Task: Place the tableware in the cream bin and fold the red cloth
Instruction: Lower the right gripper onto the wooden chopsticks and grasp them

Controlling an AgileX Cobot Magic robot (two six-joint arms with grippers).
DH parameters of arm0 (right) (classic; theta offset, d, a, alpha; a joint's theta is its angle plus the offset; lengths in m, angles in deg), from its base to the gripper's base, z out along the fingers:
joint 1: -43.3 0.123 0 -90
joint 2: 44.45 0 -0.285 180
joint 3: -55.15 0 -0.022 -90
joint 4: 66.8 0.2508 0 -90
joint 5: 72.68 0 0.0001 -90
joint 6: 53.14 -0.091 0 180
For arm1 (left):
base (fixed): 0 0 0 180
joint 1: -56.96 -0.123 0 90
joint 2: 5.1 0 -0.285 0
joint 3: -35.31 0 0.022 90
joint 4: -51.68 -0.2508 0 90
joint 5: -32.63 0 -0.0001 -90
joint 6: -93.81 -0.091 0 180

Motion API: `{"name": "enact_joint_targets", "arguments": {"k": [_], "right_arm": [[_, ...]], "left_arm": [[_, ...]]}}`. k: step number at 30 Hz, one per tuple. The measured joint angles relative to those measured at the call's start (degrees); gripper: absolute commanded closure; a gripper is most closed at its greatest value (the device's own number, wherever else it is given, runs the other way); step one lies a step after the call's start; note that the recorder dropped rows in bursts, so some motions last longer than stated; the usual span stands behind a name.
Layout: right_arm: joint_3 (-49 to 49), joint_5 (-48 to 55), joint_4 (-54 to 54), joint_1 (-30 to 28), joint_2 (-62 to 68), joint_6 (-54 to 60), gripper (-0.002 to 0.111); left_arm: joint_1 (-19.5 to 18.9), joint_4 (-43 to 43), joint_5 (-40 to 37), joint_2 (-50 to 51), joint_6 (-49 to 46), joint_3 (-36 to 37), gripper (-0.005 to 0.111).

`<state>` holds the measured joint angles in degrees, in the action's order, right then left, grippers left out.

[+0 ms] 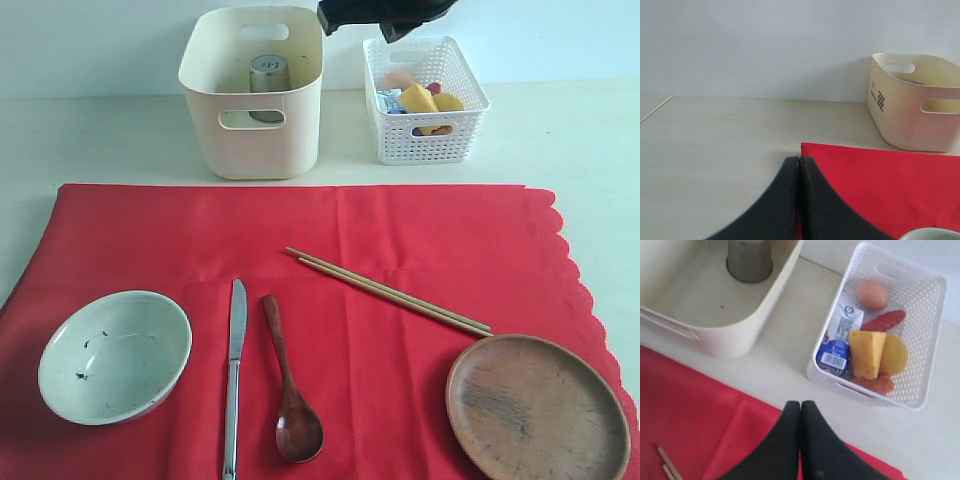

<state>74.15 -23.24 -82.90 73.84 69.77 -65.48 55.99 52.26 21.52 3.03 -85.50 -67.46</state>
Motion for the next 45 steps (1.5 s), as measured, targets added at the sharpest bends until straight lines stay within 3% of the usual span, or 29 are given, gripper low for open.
{"name": "enact_joint_targets", "arguments": {"k": [6, 18, 29, 35, 45], "right_arm": [[-3.6, 3.7, 3.6, 0.0, -2.4, 6.8, 0.108], [-19.2, -1.3, 7.6, 0.0, 0.7, 15.6, 0.108], [-19.7, -1.9, 24.0, 0.0, 7.1, 34.3, 0.108], [-19.7, -2.0, 26.1, 0.0, 9.6, 37.1, 0.107], [-19.7, -1.9, 26.7, 0.1, 10.7, 38.3, 0.072]], "left_arm": [[0.0, 0.0, 0.0, 0.0, 0.0, 0.0, 0.104], [0.0, 0.0, 0.0, 0.0, 0.0, 0.0, 0.104], [0.0, 0.0, 0.0, 0.0, 0.0, 0.0, 0.104], [0.0, 0.0, 0.0, 0.0, 0.0, 0.0, 0.104], [0.0, 0.0, 0.0, 0.0, 0.0, 0.0, 0.104]]}}
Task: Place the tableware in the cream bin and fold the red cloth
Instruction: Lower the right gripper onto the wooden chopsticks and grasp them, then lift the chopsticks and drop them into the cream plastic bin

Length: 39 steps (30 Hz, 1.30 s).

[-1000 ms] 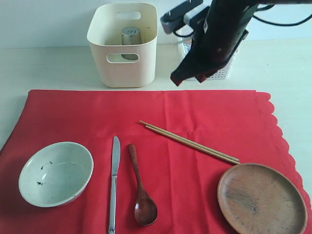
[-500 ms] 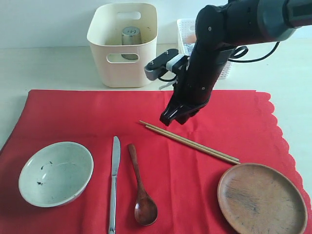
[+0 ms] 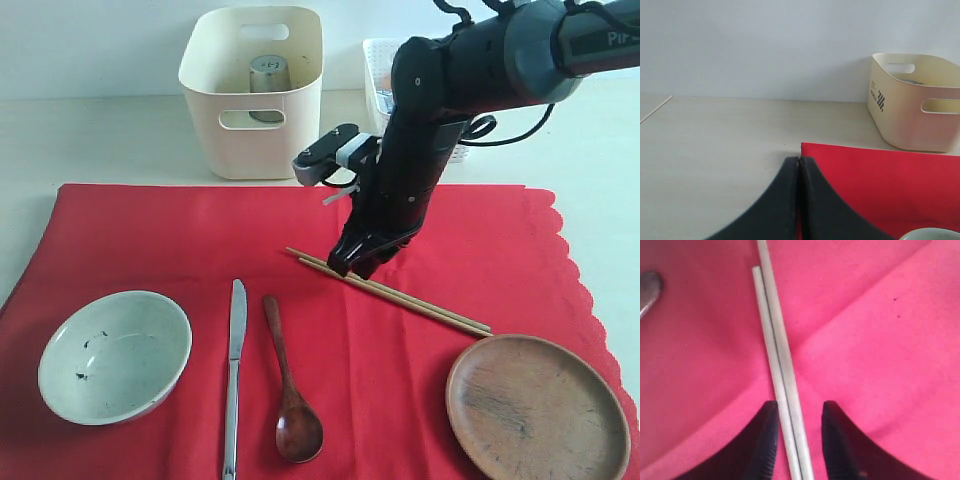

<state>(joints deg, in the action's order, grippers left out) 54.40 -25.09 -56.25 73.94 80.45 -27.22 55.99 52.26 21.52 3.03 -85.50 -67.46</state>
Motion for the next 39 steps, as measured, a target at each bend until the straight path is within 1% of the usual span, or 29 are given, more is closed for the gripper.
{"name": "enact_joint_targets", "arguments": {"k": [4, 14, 16, 17, 24, 25, 39], "right_arm": [[0.0, 1.7, 2.6, 0.0, 1.3, 4.0, 0.07], [0.0, 1.9, 0.4, 0.0, 3.8, 4.5, 0.071], [0.0, 1.9, 0.4, 0.0, 3.8, 4.5, 0.074], [0.0, 1.9, 0.3, 0.0, 3.8, 4.5, 0.077], [0.0, 1.5, -0.9, 0.0, 3.9, 4.7, 0.106], [0.0, 1.5, -0.9, 0.0, 3.9, 4.7, 0.108], [0.0, 0.9, -1.1, 0.0, 2.0, 5.6, 0.108]], "left_arm": [[0.0, 0.0, 0.0, 0.0, 0.0, 0.0, 0.104], [0.0, 0.0, 0.0, 0.0, 0.0, 0.0, 0.104], [0.0, 0.0, 0.0, 0.0, 0.0, 0.0, 0.104], [0.0, 0.0, 0.0, 0.0, 0.0, 0.0, 0.104], [0.0, 0.0, 0.0, 0.0, 0.0, 0.0, 0.104], [0.0, 0.0, 0.0, 0.0, 0.0, 0.0, 0.104], [0.0, 0.0, 0.0, 0.0, 0.0, 0.0, 0.104]]}}
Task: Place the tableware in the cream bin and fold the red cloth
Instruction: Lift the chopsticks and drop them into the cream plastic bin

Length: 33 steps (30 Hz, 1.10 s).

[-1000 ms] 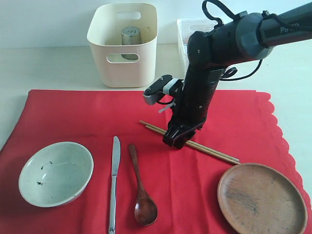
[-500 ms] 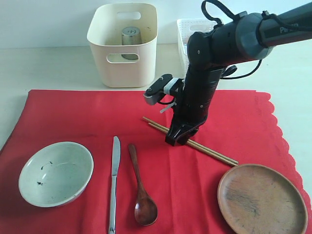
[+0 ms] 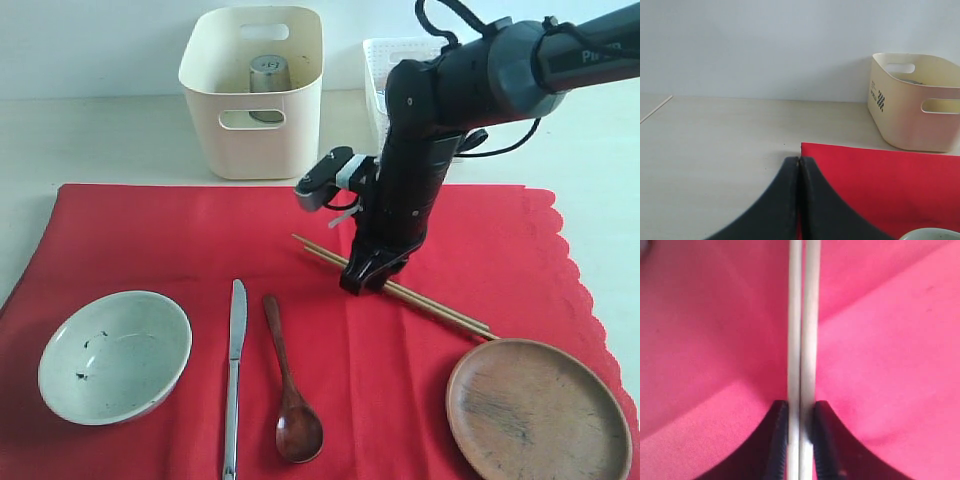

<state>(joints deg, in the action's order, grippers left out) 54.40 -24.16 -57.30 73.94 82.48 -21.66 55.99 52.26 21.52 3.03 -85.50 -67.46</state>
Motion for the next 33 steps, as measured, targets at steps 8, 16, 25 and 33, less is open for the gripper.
{"name": "enact_joint_targets", "arguments": {"k": [8, 16, 25, 33], "right_arm": [[0.0, -6.3, 0.0, 0.0, -7.9, 0.2, 0.108], [0.0, -17.8, 1.6, 0.0, -15.8, 0.7, 0.108], [0.0, -35.0, 15.7, 0.0, -18.0, 5.9, 0.108], [0.0, -51.6, 21.4, 0.0, -17.9, 4.2, 0.108]], "left_arm": [[0.0, 0.0, 0.0, 0.0, 0.0, 0.0, 0.104], [0.0, 0.0, 0.0, 0.0, 0.0, 0.0, 0.104], [0.0, 0.0, 0.0, 0.0, 0.0, 0.0, 0.104], [0.0, 0.0, 0.0, 0.0, 0.0, 0.0, 0.104]]}}
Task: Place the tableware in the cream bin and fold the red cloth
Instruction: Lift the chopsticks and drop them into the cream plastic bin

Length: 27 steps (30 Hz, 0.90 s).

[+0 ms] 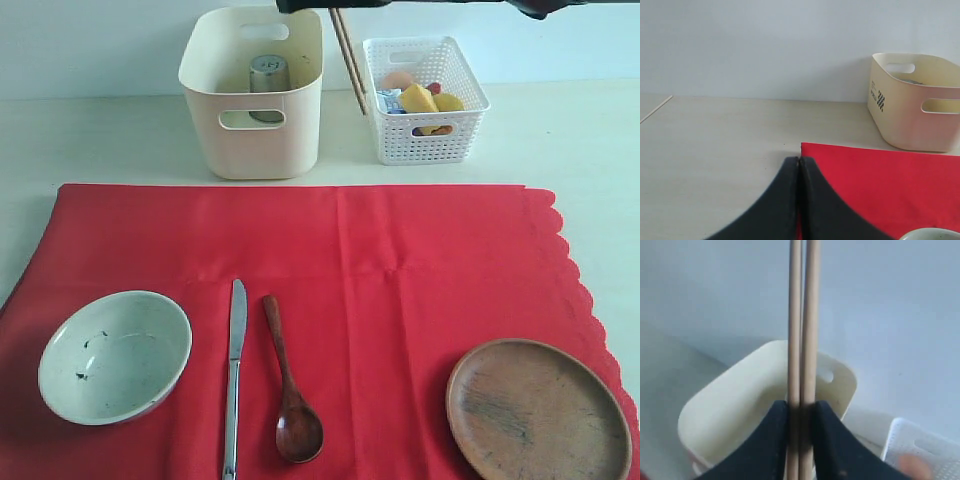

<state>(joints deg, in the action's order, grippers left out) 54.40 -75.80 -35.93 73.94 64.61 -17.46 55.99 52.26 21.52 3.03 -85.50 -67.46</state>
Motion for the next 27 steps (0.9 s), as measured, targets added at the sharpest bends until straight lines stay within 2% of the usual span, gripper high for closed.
{"name": "enact_joint_targets", "arguments": {"k": [5, 7, 10, 11, 12, 16, 18, 20, 24, 26, 27], "right_arm": [[0.0, -10.1, -1.4, 0.0, 1.3, -12.4, 0.108], [0.0, -12.3, -6.8, 0.0, 2.0, -20.5, 0.108], [0.0, -14.8, -22.4, 0.0, 3.1, -35.1, 0.108], [0.0, -17.8, -33.7, 0.0, 3.8, -44.7, 0.108], [0.0, -20.4, -39.9, 0.0, 4.3, -49.6, 0.108], [0.0, -32.8, -54.7, 0.0, 6.5, -56.9, 0.108], [0.0, -36.0, -55.3, 0.1, 8.1, -55.4, 0.108], [0.0, -38.6, -48.8, 0.1, 12.6, -48.1, 0.108], [1.9, -40.1, -39.7, 0.1, 17.6, -43.4, 0.108], [3.1, -40.3, -38.8, 0.1, 18.6, -42.8, 0.103], [3.3, -40.3, -38.6, 0.1, 18.8, -42.8, 0.096]], "left_arm": [[0.0, 0.0, 0.0, 0.0, 0.0, 0.0, 0.104], [0.0, 0.0, 0.0, 0.0, 0.0, 0.0, 0.104], [0.0, 0.0, 0.0, 0.0, 0.0, 0.0, 0.104], [0.0, 0.0, 0.0, 0.0, 0.0, 0.0, 0.104], [0.0, 0.0, 0.0, 0.0, 0.0, 0.0, 0.104], [0.0, 0.0, 0.0, 0.0, 0.0, 0.0, 0.104], [0.0, 0.0, 0.0, 0.0, 0.0, 0.0, 0.104], [0.0, 0.0, 0.0, 0.0, 0.0, 0.0, 0.104], [0.0, 0.0, 0.0, 0.0, 0.0, 0.0, 0.104], [0.0, 0.0, 0.0, 0.0, 0.0, 0.0, 0.104], [0.0, 0.0, 0.0, 0.0, 0.0, 0.0, 0.104]]}}
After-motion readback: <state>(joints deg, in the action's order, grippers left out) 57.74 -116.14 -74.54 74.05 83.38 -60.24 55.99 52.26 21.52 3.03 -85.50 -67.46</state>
